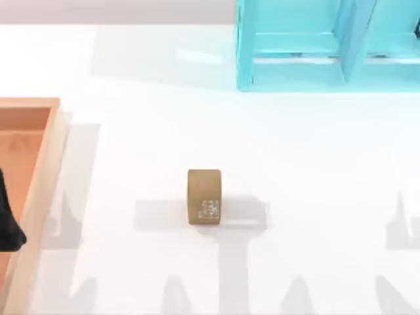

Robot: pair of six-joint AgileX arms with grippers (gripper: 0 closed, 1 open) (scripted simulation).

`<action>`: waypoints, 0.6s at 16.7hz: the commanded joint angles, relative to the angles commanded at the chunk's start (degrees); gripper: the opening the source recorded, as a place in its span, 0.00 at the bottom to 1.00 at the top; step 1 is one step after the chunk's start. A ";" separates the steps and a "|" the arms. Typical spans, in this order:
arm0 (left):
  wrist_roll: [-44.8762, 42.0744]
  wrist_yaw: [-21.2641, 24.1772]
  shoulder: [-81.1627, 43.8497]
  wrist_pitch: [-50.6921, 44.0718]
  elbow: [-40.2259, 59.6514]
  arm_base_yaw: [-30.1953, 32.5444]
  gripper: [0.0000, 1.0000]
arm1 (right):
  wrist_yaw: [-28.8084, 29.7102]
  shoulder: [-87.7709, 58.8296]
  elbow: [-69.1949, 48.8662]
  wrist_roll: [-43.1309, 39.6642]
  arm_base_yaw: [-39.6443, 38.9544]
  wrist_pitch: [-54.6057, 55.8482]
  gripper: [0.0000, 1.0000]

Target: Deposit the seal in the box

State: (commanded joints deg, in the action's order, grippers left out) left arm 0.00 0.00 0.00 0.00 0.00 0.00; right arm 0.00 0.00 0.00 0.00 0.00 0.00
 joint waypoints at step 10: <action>9.65 -1.71 -20.34 -11.25 17.59 2.87 1.00 | 0.00 0.00 0.00 0.00 0.00 0.00 1.00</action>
State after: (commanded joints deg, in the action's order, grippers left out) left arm 9.65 -1.71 -20.34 -11.25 17.59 2.87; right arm 0.00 0.00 0.00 0.00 0.00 0.00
